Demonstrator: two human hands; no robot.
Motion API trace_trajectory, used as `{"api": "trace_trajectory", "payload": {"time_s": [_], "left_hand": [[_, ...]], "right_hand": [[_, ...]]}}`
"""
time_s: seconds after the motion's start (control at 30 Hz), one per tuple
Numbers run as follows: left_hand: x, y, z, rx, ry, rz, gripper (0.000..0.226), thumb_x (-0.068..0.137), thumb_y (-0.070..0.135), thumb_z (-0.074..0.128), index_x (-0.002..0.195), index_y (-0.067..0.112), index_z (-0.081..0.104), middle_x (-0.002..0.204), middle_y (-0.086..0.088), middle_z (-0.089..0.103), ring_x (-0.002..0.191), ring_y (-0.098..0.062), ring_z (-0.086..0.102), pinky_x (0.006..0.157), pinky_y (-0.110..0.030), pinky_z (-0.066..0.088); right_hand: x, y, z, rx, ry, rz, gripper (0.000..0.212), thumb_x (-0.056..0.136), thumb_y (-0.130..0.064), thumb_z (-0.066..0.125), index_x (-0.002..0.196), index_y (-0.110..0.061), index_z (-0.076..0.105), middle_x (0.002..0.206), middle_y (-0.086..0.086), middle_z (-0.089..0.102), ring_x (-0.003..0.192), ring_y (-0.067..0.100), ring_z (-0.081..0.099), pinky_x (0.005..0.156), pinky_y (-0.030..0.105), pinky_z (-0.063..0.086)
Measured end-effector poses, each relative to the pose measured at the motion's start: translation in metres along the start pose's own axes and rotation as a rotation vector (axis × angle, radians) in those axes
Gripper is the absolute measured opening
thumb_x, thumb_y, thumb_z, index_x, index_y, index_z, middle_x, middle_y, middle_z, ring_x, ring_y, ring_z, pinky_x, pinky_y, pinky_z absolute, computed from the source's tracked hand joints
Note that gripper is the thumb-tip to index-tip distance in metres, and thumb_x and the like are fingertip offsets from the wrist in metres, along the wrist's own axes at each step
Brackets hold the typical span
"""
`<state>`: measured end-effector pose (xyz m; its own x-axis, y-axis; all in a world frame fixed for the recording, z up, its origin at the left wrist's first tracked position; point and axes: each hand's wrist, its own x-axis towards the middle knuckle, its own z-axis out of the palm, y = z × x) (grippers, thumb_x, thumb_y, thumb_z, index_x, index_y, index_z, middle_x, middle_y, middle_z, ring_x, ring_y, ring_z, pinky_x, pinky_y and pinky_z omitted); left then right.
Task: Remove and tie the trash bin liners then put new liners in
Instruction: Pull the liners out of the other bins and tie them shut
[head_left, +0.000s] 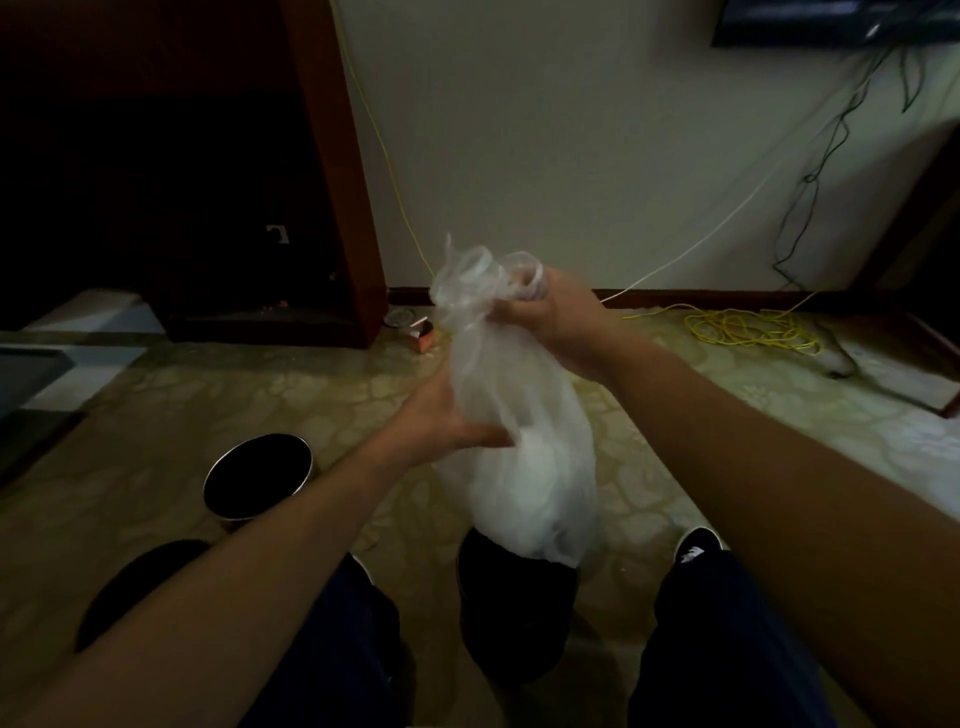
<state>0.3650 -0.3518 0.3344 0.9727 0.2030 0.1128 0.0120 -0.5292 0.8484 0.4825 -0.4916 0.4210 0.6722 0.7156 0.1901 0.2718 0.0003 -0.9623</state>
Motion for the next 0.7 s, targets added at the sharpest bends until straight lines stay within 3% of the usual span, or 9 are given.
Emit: {"api": "trace_trajectory", "payload": {"time_s": [0.07,0.17,0.27,0.33,0.43,0.5,0.57,0.63,0.7], "left_hand": [[0.008,0.012,0.009,-0.075,0.136,-0.034,0.056,0.072,0.016,0.090,0.119,0.020,0.059,0.101,0.019,0.063,0.086,0.021,0.061,0.065,-0.004,0.048],[0.018,0.016,0.003,-0.204,0.188,-0.050,0.023,0.088,0.011,0.075,0.110,0.010,0.067,0.091,0.011,0.068,0.079,0.007,0.069,0.060,-0.009,0.049],[0.020,0.012,-0.013,-0.292,0.216,-0.089,0.008,0.093,0.021,0.071,0.100,0.021,0.074,0.083,0.004,0.071,0.072,-0.003,0.068,0.063,-0.022,0.051],[0.020,0.008,-0.020,-0.311,0.221,-0.079,0.012,0.095,0.022,0.069,0.086,0.028,0.076,0.075,0.002,0.070,0.071,-0.011,0.066,0.058,-0.028,0.051],[0.021,0.011,-0.021,-0.393,0.210,-0.100,0.015,0.094,0.013,0.067,0.086,0.024,0.073,0.074,0.000,0.069,0.073,-0.018,0.065,0.055,-0.032,0.054],[0.021,0.019,-0.014,-0.443,0.157,-0.129,0.011,0.093,0.009,0.068,0.092,0.019,0.073,0.082,-0.002,0.070,0.084,-0.026,0.064,0.075,-0.047,0.055],[0.019,0.030,-0.003,-0.447,0.124,-0.126,0.016,0.093,0.008,0.068,0.109,0.007,0.069,0.093,-0.009,0.071,0.089,-0.029,0.065,0.086,-0.054,0.052],[0.021,0.040,0.005,-0.401,0.094,-0.091,0.023,0.092,0.006,0.069,0.115,0.004,0.067,0.104,-0.015,0.072,0.093,-0.032,0.070,0.090,-0.052,0.055],[0.022,0.053,0.004,-0.319,0.049,-0.052,0.023,0.090,0.007,0.071,0.114,0.005,0.067,0.107,-0.011,0.073,0.095,-0.026,0.071,0.093,-0.045,0.057]], "right_hand": [[0.000,-0.009,0.001,-0.094,-0.012,-0.043,0.023,0.087,-0.006,0.076,0.107,-0.004,0.065,0.093,0.003,0.072,0.081,0.009,0.071,0.070,0.024,0.056],[-0.005,-0.012,-0.019,-0.232,0.019,-0.067,0.053,0.079,-0.028,0.086,0.122,-0.017,0.057,0.118,-0.001,0.066,0.104,0.010,0.066,0.089,0.029,0.056],[-0.022,0.018,-0.049,-0.207,0.180,-0.007,0.096,0.065,-0.060,0.087,0.143,-0.027,0.044,0.148,-0.001,0.048,0.135,0.015,0.048,0.110,0.038,0.044],[-0.039,0.048,-0.060,-0.160,0.246,0.129,0.125,0.049,-0.078,0.083,0.152,-0.024,0.037,0.156,0.005,0.041,0.142,0.019,0.041,0.113,0.040,0.039],[-0.058,0.085,-0.056,-0.189,0.083,0.289,0.147,0.037,-0.084,0.081,0.158,-0.021,0.026,0.160,0.007,0.037,0.143,0.019,0.039,0.113,0.040,0.038],[-0.059,0.092,-0.045,-0.191,-0.004,0.276,0.133,0.046,-0.072,0.088,0.157,-0.025,0.030,0.154,0.001,0.046,0.136,0.012,0.047,0.113,0.040,0.042],[-0.053,0.089,-0.031,-0.245,-0.056,0.182,0.103,0.056,-0.059,0.093,0.145,-0.032,0.047,0.137,-0.008,0.062,0.122,0.005,0.060,0.104,0.035,0.052],[-0.046,0.083,-0.016,-0.321,-0.069,0.095,0.078,0.063,-0.047,0.094,0.131,-0.037,0.058,0.119,-0.019,0.067,0.108,-0.006,0.062,0.092,0.017,0.052],[-0.042,0.079,-0.004,-0.412,-0.026,0.032,0.066,0.066,-0.040,0.094,0.124,-0.036,0.063,0.105,-0.025,0.064,0.095,-0.015,0.059,0.079,0.005,0.045]]}}
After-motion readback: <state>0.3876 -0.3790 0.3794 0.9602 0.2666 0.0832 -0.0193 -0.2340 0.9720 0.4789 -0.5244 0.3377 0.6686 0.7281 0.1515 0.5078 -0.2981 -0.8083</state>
